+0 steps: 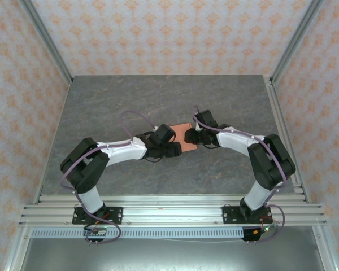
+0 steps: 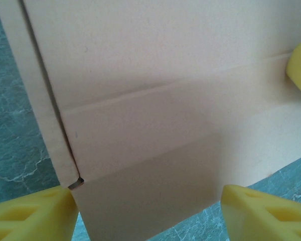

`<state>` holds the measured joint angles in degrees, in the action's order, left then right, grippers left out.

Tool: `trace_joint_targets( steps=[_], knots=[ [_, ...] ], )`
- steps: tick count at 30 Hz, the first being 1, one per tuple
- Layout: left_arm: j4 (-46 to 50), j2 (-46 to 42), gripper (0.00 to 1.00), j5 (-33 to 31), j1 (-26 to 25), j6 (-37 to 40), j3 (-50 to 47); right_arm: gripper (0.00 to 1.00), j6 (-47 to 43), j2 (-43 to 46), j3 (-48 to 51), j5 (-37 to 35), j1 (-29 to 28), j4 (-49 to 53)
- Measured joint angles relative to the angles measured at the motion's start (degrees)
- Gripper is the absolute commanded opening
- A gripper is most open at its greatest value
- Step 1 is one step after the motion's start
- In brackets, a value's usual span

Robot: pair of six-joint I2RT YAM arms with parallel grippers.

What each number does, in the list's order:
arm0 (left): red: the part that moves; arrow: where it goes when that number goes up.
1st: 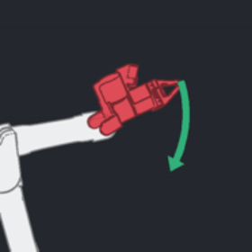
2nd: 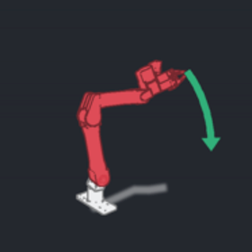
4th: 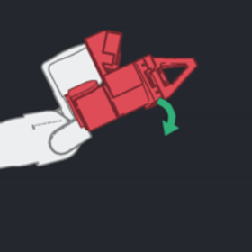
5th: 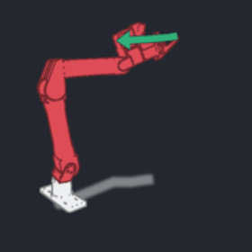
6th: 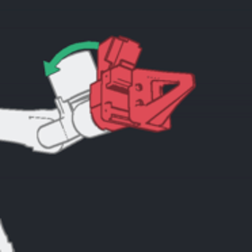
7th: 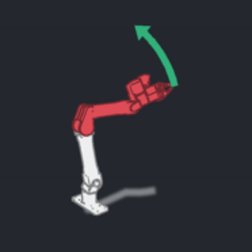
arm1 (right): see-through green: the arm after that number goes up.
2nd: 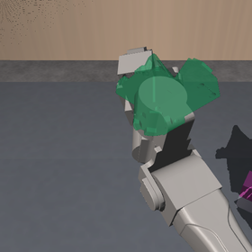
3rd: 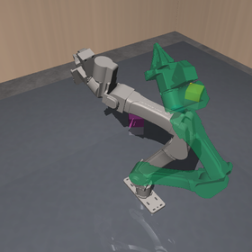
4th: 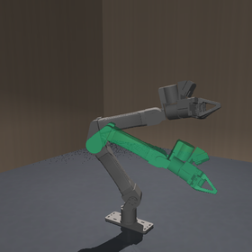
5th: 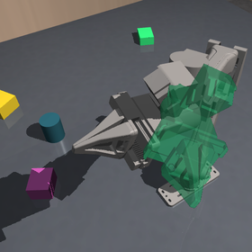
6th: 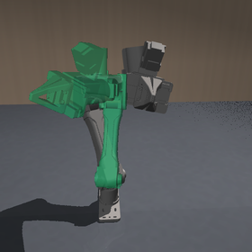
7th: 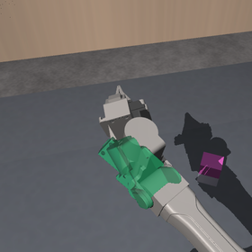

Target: Fold the paper box

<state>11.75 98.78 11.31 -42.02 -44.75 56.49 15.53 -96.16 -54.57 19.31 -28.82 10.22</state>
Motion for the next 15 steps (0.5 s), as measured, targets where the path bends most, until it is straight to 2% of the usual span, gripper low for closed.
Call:
trace_joint_targets(
  steps=[15],
  knots=[
    [0.0,0.0,0.67,0.0,0.0,-0.2,0.0,0.45,0.0,-0.2,-0.1,-0.3,0.0,-0.2]
  ],
)
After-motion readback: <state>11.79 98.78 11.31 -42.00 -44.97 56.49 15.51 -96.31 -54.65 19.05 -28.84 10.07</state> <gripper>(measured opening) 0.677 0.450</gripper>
